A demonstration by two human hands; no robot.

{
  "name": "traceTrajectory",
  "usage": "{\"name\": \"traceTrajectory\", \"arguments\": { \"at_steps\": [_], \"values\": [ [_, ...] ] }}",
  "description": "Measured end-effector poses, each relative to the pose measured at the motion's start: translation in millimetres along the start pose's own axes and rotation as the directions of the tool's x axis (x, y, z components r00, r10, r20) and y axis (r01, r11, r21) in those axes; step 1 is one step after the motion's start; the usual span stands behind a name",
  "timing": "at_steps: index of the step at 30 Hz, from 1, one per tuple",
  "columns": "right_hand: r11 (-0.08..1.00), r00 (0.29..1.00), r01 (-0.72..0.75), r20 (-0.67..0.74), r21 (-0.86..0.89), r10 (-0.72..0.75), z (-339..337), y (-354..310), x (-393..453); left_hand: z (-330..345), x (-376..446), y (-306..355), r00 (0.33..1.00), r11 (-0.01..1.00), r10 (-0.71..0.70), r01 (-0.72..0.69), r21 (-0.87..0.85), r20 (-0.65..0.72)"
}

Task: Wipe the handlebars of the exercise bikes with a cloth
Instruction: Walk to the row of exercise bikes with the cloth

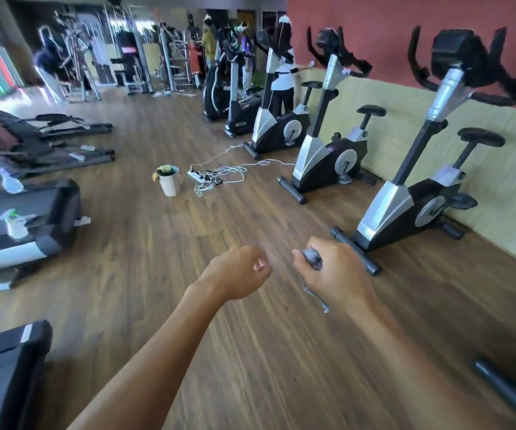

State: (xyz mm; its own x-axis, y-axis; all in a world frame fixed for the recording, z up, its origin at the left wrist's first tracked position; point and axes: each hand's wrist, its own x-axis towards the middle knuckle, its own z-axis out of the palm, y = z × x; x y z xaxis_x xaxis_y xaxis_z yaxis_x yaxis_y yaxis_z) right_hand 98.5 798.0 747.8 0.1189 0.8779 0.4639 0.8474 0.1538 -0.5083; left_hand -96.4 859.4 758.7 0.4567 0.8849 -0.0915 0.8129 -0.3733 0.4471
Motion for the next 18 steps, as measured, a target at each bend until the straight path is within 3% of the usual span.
{"name": "traceTrajectory", "arguments": {
  "at_steps": [5,18],
  "values": [
    [1.000,0.999,-0.001,0.034,0.002,0.001,59,35,118,-28,124,-46,0.998,1.000,-0.028,0.028,0.009,-0.059],
    [0.999,0.998,-0.028,0.051,-0.030,0.030,193,110,426,-132,449,-140,0.999,0.999,0.011,-0.010,0.044,-0.034]
  ]
}}
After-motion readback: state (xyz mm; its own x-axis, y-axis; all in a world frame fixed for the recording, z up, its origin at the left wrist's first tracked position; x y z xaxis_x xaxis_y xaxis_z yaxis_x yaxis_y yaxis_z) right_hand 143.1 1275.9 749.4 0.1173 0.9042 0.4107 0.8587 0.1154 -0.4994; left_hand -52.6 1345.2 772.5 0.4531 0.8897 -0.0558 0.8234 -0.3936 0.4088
